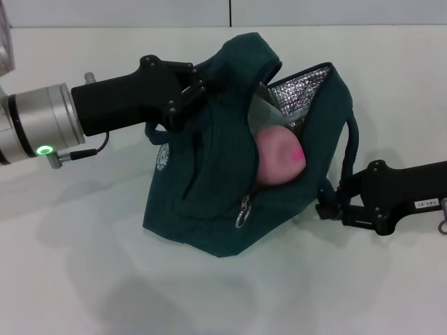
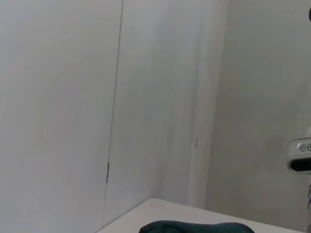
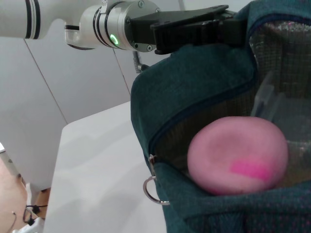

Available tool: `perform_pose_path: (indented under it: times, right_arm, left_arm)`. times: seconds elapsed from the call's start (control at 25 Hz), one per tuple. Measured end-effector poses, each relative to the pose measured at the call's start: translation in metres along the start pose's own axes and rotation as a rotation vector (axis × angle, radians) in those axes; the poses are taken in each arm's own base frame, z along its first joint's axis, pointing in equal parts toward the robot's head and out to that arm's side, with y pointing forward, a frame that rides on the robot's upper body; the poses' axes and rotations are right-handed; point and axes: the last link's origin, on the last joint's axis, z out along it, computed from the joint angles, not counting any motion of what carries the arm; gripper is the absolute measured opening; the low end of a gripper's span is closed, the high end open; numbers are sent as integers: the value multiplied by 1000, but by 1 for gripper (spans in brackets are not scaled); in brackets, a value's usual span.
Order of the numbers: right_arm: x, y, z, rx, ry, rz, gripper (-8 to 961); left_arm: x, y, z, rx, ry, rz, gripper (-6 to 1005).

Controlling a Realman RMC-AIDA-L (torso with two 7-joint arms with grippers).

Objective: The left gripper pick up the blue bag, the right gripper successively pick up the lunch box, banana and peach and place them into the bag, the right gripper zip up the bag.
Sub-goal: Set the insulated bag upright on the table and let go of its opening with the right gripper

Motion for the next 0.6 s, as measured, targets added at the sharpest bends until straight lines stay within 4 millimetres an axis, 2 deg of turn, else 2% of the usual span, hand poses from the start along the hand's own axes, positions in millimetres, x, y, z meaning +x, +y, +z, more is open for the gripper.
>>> perform_pose_path:
  times: [0.16, 0.32, 0.52, 0.6]
  right_arm:
    - [1, -2, -4, 30, -25, -20, 177]
    - [1, -6, -23, 119, -158, -40, 76]
    - [-4, 12, -54, 204, -457, -224, 75]
    - [-5, 13, -57, 215, -487, -242, 75]
  left_arm:
    - [-2, 0, -2, 7, 2, 18, 37]
    - [-8, 3, -4, 23, 30, 57, 37]
    - [-24, 11, -9, 56, 74, 103, 37]
    - [-28, 16, -10, 44, 89, 130, 37]
